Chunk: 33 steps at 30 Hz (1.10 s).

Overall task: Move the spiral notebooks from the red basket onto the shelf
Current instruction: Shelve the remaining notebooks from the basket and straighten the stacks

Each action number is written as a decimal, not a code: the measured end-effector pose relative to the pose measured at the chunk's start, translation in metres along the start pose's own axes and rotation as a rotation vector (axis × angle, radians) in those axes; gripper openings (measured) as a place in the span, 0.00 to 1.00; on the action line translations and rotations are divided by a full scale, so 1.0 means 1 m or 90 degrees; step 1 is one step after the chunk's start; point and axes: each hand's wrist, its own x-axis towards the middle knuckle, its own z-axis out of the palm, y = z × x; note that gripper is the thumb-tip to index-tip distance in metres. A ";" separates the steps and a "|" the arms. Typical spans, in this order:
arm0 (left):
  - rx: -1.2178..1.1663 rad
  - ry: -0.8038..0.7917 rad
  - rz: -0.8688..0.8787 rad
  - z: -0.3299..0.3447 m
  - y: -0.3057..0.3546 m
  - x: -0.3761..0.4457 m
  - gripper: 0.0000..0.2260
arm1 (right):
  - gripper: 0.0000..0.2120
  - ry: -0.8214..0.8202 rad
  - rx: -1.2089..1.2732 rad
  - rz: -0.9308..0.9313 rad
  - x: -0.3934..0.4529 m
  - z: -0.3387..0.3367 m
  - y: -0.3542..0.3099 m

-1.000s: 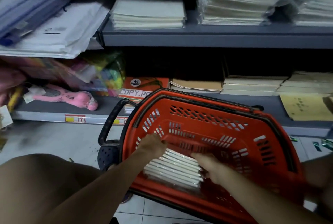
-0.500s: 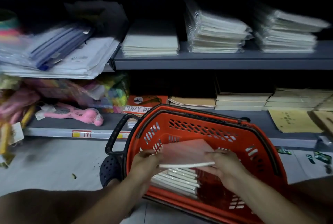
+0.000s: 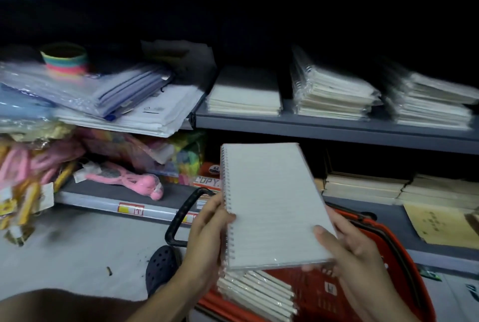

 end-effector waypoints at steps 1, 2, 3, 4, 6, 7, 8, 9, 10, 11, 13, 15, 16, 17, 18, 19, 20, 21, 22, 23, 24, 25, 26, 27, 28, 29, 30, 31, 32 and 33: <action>0.005 -0.005 0.017 -0.001 0.002 0.001 0.18 | 0.23 0.003 -0.001 -0.017 0.002 0.001 -0.001; 0.006 0.000 0.029 -0.002 0.005 0.003 0.21 | 0.23 0.004 -0.002 -0.032 0.004 0.002 -0.003; -0.001 0.010 0.038 -0.002 0.009 0.005 0.23 | 0.23 0.004 -0.007 -0.046 0.008 0.004 -0.003; -0.011 0.019 0.046 -0.003 0.012 0.008 0.24 | 0.23 0.000 -0.016 -0.056 0.012 0.005 -0.005; -0.025 0.032 0.060 -0.004 0.021 0.015 0.24 | 0.25 -0.017 -0.031 -0.068 0.021 0.010 -0.009; -0.026 0.038 0.065 -0.005 0.026 0.019 0.24 | 0.25 -0.028 -0.029 -0.066 0.027 0.013 -0.011; -0.026 0.043 0.068 -0.005 0.032 0.022 0.23 | 0.26 -0.041 -0.023 -0.062 0.032 0.016 -0.013; -0.025 0.038 0.073 -0.005 0.038 0.026 0.23 | 0.27 -0.053 -0.015 -0.059 0.037 0.019 -0.014; -0.019 0.027 0.076 -0.005 0.044 0.029 0.23 | 0.27 -0.062 -0.005 -0.056 0.042 0.023 -0.017; -0.012 0.018 0.082 -0.004 0.050 0.032 0.23 | 0.28 -0.066 0.005 -0.051 0.047 0.025 -0.019; -0.005 0.021 0.092 -0.004 0.058 0.041 0.24 | 0.28 -0.072 0.019 -0.048 0.055 0.031 -0.023; -0.006 0.033 0.095 -0.003 0.064 0.049 0.24 | 0.26 -0.073 0.024 -0.051 0.062 0.035 -0.025; -0.006 0.035 0.093 -0.003 0.067 0.053 0.23 | 0.26 -0.077 0.029 -0.051 0.065 0.037 -0.027; -0.007 0.035 0.093 -0.002 0.070 0.056 0.23 | 0.26 -0.082 0.032 -0.053 0.068 0.039 -0.028; -0.008 0.031 0.093 -0.001 0.072 0.059 0.22 | 0.26 -0.084 0.033 -0.053 0.071 0.041 -0.030; -0.009 0.026 0.093 0.000 0.075 0.062 0.22 | 0.26 -0.081 0.035 -0.054 0.074 0.042 -0.033; -0.010 0.020 0.094 0.001 0.077 0.066 0.22 | 0.26 -0.074 0.037 -0.054 0.077 0.044 -0.036; -0.009 0.013 0.093 0.001 0.081 0.071 0.21 | 0.25 -0.068 0.036 -0.056 0.082 0.046 -0.039; -0.007 0.004 0.091 0.001 0.084 0.076 0.21 | 0.24 -0.063 0.033 -0.060 0.086 0.049 -0.042; 0.000 -0.008 0.086 0.000 0.089 0.082 0.21 | 0.23 -0.059 0.030 -0.060 0.092 0.051 -0.045; 0.006 -0.023 0.080 -0.001 0.094 0.089 0.20 | 0.23 -0.056 0.030 -0.056 0.098 0.054 -0.048; 0.017 -0.033 0.074 -0.003 0.099 0.095 0.20 | 0.23 -0.055 0.035 -0.046 0.103 0.058 -0.051; 0.025 -0.041 0.068 -0.006 0.104 0.100 0.19 | 0.22 -0.055 0.044 -0.029 0.108 0.061 -0.054; 0.024 -0.047 0.058 -0.008 0.108 0.106 0.19 | 0.21 -0.055 0.054 -0.012 0.114 0.065 -0.057; 0.016 -0.057 0.046 -0.009 0.111 0.110 0.18 | 0.20 -0.056 0.062 0.005 0.120 0.068 -0.060; 0.007 -0.057 0.036 -0.011 0.113 0.114 0.18 | 0.18 -0.057 0.069 0.019 0.125 0.070 -0.062; -0.005 -0.053 0.031 -0.011 0.113 0.117 0.17 | 0.17 -0.058 0.076 0.031 0.130 0.073 -0.065; -0.024 -0.044 0.033 -0.011 0.112 0.120 0.17 | 0.16 -0.056 0.084 0.038 0.135 0.074 -0.067; -0.056 -0.040 0.039 -0.011 0.111 0.123 0.17 | 0.16 -0.054 0.095 0.041 0.138 0.075 -0.069; -0.096 -0.037 0.045 -0.011 0.109 0.124 0.18 | 0.17 -0.050 0.112 0.038 0.141 0.076 -0.071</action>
